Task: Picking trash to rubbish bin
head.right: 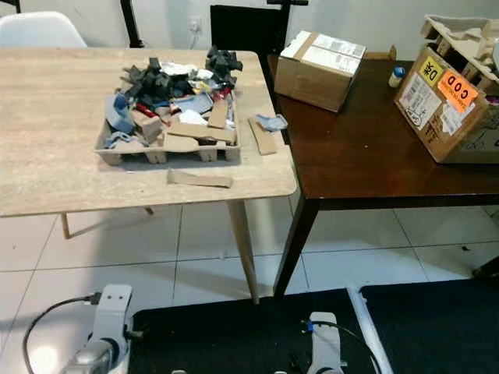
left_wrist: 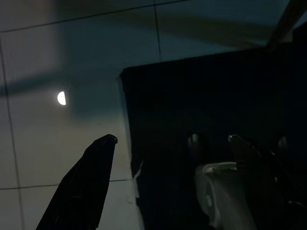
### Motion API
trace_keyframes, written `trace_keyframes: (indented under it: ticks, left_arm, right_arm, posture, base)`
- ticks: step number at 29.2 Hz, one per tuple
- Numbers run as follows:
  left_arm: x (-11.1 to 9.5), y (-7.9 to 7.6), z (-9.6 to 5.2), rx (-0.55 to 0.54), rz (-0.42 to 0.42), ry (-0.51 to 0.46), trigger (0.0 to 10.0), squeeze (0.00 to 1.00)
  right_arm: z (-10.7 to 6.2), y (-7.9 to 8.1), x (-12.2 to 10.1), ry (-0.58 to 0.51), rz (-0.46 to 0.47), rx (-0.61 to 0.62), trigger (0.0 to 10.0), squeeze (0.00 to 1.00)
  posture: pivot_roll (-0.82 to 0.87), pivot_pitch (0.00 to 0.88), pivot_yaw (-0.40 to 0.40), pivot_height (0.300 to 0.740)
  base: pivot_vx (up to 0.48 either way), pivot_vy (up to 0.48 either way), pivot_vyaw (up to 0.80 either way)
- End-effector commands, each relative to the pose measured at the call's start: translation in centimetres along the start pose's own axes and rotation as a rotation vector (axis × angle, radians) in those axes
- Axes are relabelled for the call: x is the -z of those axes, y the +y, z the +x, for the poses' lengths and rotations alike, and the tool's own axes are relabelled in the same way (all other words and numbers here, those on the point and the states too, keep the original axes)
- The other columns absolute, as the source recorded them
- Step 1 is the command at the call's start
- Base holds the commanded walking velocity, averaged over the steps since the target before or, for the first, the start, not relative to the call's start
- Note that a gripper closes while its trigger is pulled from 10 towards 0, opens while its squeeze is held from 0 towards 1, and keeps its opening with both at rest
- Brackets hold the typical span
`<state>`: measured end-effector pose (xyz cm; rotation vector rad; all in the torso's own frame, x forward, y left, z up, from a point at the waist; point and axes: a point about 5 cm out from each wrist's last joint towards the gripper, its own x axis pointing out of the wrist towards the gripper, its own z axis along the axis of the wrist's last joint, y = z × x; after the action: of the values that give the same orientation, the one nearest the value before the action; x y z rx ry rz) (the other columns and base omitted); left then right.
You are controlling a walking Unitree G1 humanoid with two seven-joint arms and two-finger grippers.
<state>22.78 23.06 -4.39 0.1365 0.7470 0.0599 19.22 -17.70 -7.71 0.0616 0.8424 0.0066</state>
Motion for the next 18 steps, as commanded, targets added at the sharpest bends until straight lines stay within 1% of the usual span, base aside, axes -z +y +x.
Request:
trace_keyframes:
  ticks: [1,6,9,14,16,18]
  left_arm:
    - [1.0,-1.2,-0.1,0.049,0.065,0.036,10.0,0.00]
    - [0.4,-1.9,0.1,0.060,0.068,0.024,10.0,0.00]
    - [0.2,-2.7,0.2,0.091,0.096,0.017,10.0,0.00]
    - [-0.2,-3.2,0.4,0.097,0.084,0.015,10.0,0.00]
    - [-0.3,-3.3,0.4,0.101,0.075,0.015,10.0,0.00]
    - [-0.4,-3.4,0.5,0.100,0.066,0.018,10.0,0.00]
  right_arm:
    - [-0.3,-1.1,0.8,0.030,0.025,0.039,10.0,0.00]
    - [-0.2,-1.2,0.2,0.017,0.022,0.035,10.0,0.00]
    - [-0.1,-1.3,-0.2,0.004,0.048,0.054,10.0,0.00]
    - [0.0,-1.3,-0.4,-0.003,0.050,0.064,10.0,0.00]
    - [-0.1,-1.5,-0.3,-0.004,0.086,0.088,10.0,0.00]
    - [-0.2,-1.7,-0.1,0.002,0.093,0.094,10.0,0.00]
  posture:
    - [0.10,0.158,-0.043,0.740]
    - [0.08,0.144,-0.030,0.740]
    - [0.06,0.132,-0.022,0.740]
    - [0.06,0.129,-0.013,0.740]
    - [0.06,0.131,-0.012,0.740]
    - [0.06,0.132,-0.013,0.740]
  base:
    - [0.000,0.000,0.00]
    - [0.000,0.000,0.00]
    - [0.000,0.000,0.80]
    - [0.000,0.000,0.80]
    - [0.000,0.000,0.00]
    - [0.000,0.000,0.00]
